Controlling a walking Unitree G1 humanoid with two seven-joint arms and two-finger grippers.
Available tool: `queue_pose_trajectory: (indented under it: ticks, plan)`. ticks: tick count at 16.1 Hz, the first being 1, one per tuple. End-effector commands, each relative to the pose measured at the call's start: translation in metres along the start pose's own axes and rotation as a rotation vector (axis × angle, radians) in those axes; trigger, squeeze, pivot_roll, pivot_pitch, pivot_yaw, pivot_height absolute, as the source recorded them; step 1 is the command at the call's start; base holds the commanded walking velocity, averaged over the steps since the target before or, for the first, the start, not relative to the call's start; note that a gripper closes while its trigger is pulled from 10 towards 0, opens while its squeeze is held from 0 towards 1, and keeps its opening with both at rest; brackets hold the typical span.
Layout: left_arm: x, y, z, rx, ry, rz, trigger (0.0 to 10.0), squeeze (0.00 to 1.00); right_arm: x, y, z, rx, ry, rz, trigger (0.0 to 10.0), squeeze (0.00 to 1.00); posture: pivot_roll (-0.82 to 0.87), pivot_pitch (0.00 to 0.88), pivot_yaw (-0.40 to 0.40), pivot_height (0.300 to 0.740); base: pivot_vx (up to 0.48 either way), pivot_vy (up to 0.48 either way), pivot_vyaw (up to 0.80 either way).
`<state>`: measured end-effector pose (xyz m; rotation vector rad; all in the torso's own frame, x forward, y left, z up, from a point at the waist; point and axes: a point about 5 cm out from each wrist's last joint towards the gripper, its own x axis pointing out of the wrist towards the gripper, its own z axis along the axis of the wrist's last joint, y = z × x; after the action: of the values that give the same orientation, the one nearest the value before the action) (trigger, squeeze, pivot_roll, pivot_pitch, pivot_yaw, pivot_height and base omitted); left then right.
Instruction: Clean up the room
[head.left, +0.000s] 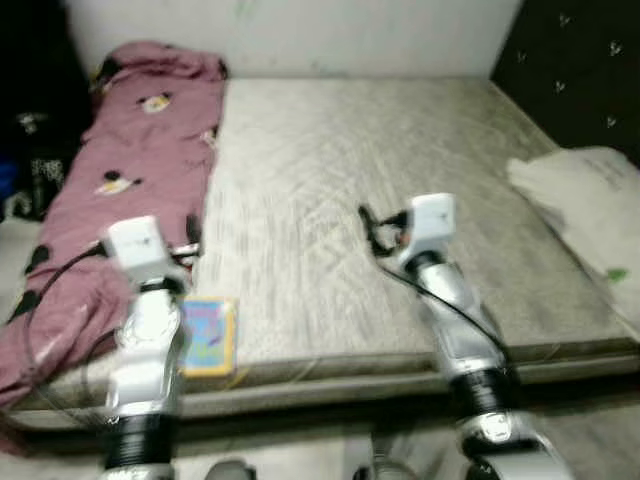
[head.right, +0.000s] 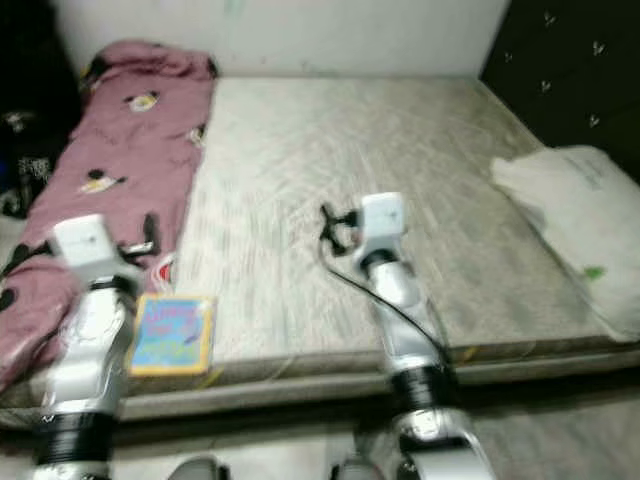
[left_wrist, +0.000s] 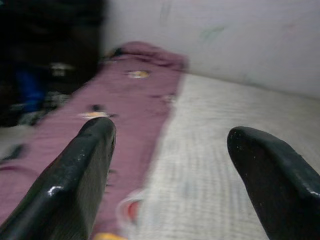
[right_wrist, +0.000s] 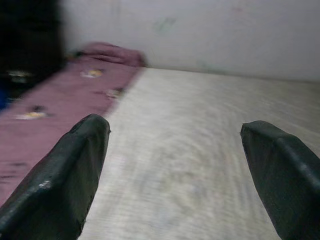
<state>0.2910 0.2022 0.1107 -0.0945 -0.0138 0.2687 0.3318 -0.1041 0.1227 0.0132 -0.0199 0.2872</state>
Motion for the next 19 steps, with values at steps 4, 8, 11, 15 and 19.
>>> queue_pose_trajectory:
  ticks: [4, 8, 11, 15, 19]
  plan:
    - [0.0013, -0.0072, 0.0036, -0.008, -0.011, -0.020, 10.0, 0.00, -0.0004, -0.0094, 0.0018, -0.019, 0.006, -0.027, 10.0, 0.00, -0.09, 0.000, -0.012, 0.740, 0.000, 0.480, 0.00]
    - [0.0002, -0.0078, 0.0077, -0.001, -0.049, -0.030, 10.0, 0.00, -0.0001, -0.0087, 0.0007, -0.023, 0.013, -0.025, 10.0, 0.00, -0.09, 0.000, -0.012, 0.740, 0.000, 0.120, 0.00]
    - [0.0000, -0.0097, 0.0086, -0.008, -0.055, -0.055, 10.0, 0.00, 0.0000, -0.0086, 0.0006, -0.025, 0.014, -0.024, 10.0, 0.00, -0.09, 0.000, -0.012, 0.740, 0.000, 0.000, 0.00]
    - [-0.0014, -0.0120, 0.0096, -0.022, -0.063, -0.083, 10.0, 0.00, 0.0002, -0.0085, 0.0006, -0.027, 0.016, -0.023, 10.0, 0.00, -0.10, 0.000, -0.012, 0.740, 0.000, 0.000, 0.00]
    - [-0.0020, -0.0129, 0.0098, -0.027, -0.065, -0.100, 10.0, 0.00, 0.0005, -0.0083, 0.0005, -0.027, 0.017, -0.023, 10.0, 0.00, -0.09, 0.000, -0.012, 0.740, 0.296, 0.000, 0.00]
